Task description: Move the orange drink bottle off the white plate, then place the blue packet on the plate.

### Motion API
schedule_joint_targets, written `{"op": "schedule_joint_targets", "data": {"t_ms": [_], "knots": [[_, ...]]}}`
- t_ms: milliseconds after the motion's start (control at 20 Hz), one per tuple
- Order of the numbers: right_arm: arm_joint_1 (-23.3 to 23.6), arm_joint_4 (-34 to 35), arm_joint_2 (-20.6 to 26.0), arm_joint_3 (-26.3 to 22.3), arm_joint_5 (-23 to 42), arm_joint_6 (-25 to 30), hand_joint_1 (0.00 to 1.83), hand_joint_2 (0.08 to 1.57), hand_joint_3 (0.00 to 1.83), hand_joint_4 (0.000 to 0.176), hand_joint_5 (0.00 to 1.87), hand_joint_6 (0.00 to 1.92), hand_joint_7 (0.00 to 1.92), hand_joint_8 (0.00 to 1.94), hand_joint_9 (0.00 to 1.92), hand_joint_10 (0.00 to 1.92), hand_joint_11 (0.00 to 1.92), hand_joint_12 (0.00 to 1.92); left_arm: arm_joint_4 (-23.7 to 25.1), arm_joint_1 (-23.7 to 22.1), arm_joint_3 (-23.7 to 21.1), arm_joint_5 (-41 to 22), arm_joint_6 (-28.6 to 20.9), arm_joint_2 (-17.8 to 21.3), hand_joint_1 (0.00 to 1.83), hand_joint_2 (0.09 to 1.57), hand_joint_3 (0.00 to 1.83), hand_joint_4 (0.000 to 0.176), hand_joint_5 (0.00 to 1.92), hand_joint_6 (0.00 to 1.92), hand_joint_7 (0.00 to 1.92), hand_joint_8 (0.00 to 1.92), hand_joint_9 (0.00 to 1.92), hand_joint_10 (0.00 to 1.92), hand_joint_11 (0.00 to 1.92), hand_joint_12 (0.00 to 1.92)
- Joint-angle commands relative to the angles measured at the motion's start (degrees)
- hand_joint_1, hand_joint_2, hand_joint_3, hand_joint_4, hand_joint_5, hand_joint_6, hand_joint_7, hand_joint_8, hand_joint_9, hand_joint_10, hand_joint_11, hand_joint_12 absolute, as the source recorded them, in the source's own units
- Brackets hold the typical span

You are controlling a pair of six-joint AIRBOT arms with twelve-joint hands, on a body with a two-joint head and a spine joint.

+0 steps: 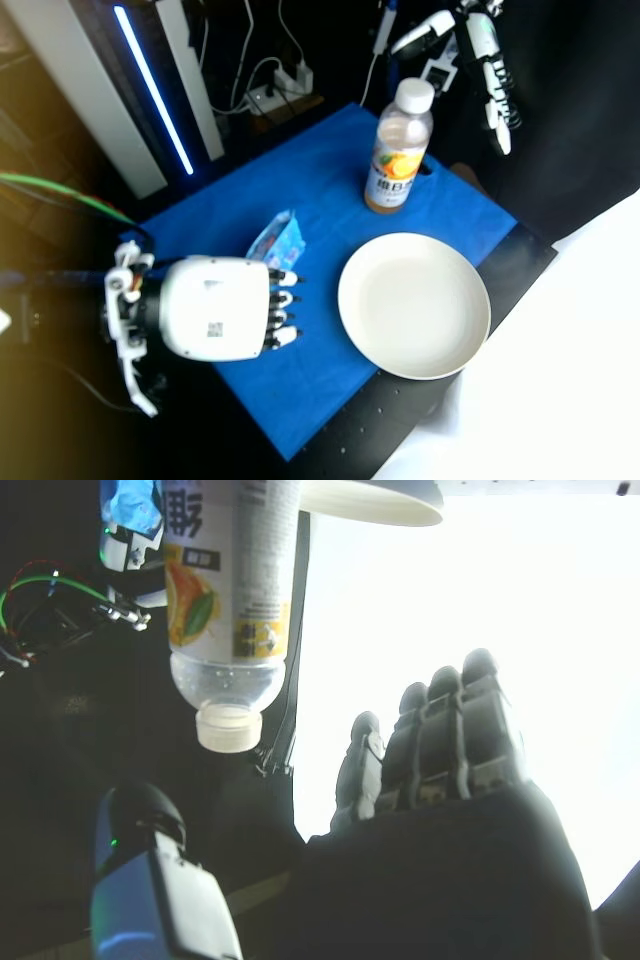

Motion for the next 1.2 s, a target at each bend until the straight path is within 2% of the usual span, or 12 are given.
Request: {"op": "schedule_joint_targets", "data": {"t_ms": [0,100,200,250,350,500,550,700,750,900,950,1150], "knots": [[1.5,4.2,0.5,0.1,4.4,0.2,1.19,1.08,0.0,0.0,1.05,0.82,0.91,1.51,0.88,1.76,0.87,1.91,-3.4,-0.3,0.0,-6.1,-0.2,0.6,0.24,0.79,0.01,0.162,0.0,0.0,0.0,0.0,0.0,0.0,0.01,0.0],[2.7,4.2,0.8,0.1,4.7,0.2,1.18,1.07,0.0,0.0,1.07,0.81,0.97,1.47,0.99,1.74,0.94,1.92,-4.0,0.6,-0.1,-6.3,-0.1,0.7,0.23,0.8,0.01,0.149,0.0,0.0,0.0,0.0,0.0,0.0,0.0,0.0],[4.3,3.7,1.1,0.1,4.7,0.2,1.25,1.1,0.0,0.0,0.99,0.79,1.04,1.09,0.92,1.11,0.72,1.6,-5.2,1.7,-0.3,-6.9,0.4,0.8,0.25,0.81,0.01,0.151,0.0,0.0,0.0,0.0,0.0,0.0,0.0,0.0],[5.5,3.3,1.1,0.1,4.7,0.1,1.17,1.13,0.0,0.0,0.95,0.98,0.65,0.4,0.44,0.52,0.14,1.43,-5.7,2.3,-0.4,-7.3,0.5,0.9,0.26,0.81,0.01,0.16,0.0,0.0,0.0,0.0,0.0,0.0,0.0,0.0],[7.1,3.0,1.1,0.2,4.7,-0.2,1.24,1.16,0.0,0.0,0.95,0.77,0.87,1.35,0.79,1.14,0.23,1.29,-6.2,2.8,-0.5,-7.6,0.6,1.1,0.27,0.82,0.01,0.166,0.0,0.0,0.0,0.0,0.0,0.0,0.0,0.0],[9.6,3.0,0.8,0.5,4.6,-1.1,1.28,1.08,0.0,0.0,1.13,0.51,1.04,1.11,0.93,1.1,0.75,1.67,-6.4,3.0,-0.7,-7.7,0.7,1.2,0.31,0.82,0.01,0.159,0.0,0.0,0.0,0.0,0.0,0.0,0.0,0.0],[10.4,3.0,0.7,0.7,4.6,-1.3,1.28,1.08,0.0,0.0,1.14,0.44,1.04,1.14,0.94,1.52,0.89,1.84,-6.4,3.0,-0.7,-7.7,0.7,1.2,0.31,0.83,0.01,0.154,0.0,0.0,0.0,0.0,0.0,0.0,0.0,0.0],[12.0,2.7,-0.1,1.6,4.6,-1.5,1.26,1.06,0.0,0.0,1.07,0.72,1.13,0.88,0.96,0.97,0.72,1.39,-6.4,3.0,-0.7,-7.6,0.8,1.2,0.28,0.84,0.01,0.157,0.0,0.0,0.0,0.0,0.0,0.0,0.0,0.0],[12.8,2.8,-1.0,2.8,4.5,-1.5,1.26,1.09,0.0,0.0,1.22,0.41,0.9,1.26,0.72,1.3,0.56,1.7,-6.4,3.0,-0.7,-7.7,0.8,1.2,0.28,0.85,0.01,0.174,0.0,0.0,0.0,0.0,0.0,0.0,0.0,0.0],[14.0,2.8,-2.9,4.6,4.2,-1.5,1.27,1.04,0.0,0.0,1.27,0.34,1.07,0.98,0.85,0.99,0.57,1.49,-6.5,3.0,-0.7,-7.9,0.9,1.1,0.29,0.85,0.01,0.176,0.0,0.0,0.0,0.0,0.0,0.0,0.0,0.0],[14.3,3.2,-4.1,5.6,4.2,-1.5,1.28,1.08,0.0,0.0,1.27,0.16,1.0,1.21,0.8,1.37,0.51,1.71,-6.6,3.0,-0.7,-8.1,0.9,1.1,0.28,0.85,0.01,0.176,0.0,0.0,0.0,0.0,0.0,0.0,0.0,0.0],[14.3,5.3,-8.6,10.0,4.2,-1.5,1.3,1.04,0.0,0.0,1.32,0.11,1.14,0.98,0.97,1.37,0.83,1.64,-7.1,3.0,-0.7,-8.8,1.2,0.9,0.31,0.84,0.0,0.176,0.0,0.0,0.0,0.0,0.0,0.0,0.0,0.0]]}}
